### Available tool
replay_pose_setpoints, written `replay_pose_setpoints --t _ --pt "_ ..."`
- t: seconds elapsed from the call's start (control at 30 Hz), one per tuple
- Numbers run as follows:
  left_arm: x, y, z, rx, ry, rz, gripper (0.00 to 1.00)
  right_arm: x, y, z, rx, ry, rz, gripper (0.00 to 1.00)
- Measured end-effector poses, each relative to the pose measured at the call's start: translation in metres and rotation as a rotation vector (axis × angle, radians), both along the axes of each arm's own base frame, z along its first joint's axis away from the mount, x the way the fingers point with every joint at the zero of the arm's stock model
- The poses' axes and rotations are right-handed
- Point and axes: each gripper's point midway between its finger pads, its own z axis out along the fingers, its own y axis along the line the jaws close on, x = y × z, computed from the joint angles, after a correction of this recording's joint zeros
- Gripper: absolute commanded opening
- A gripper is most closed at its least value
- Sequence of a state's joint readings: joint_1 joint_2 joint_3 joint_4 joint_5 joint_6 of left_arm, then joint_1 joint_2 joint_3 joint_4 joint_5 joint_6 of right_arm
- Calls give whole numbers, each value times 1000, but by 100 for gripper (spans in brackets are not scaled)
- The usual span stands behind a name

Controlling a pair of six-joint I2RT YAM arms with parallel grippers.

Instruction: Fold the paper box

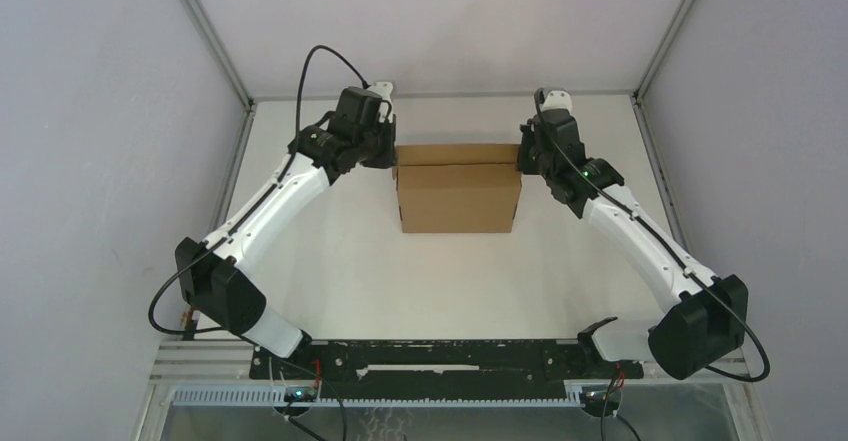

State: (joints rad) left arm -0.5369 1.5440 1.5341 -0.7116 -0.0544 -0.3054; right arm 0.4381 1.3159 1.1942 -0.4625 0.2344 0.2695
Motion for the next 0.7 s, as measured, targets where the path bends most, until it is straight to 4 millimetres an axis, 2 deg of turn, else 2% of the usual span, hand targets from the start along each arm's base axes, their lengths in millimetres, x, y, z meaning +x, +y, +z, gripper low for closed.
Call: replay_pose_setpoints --t 0.33,0.7 --pt "-2 -3 0 1 0 -10 3 -9 -4 -2 -11 -22 23 0" --pt "-2 -3 0 10 -4 -15 2 -8 -4 -4 -1 -45 21 0"
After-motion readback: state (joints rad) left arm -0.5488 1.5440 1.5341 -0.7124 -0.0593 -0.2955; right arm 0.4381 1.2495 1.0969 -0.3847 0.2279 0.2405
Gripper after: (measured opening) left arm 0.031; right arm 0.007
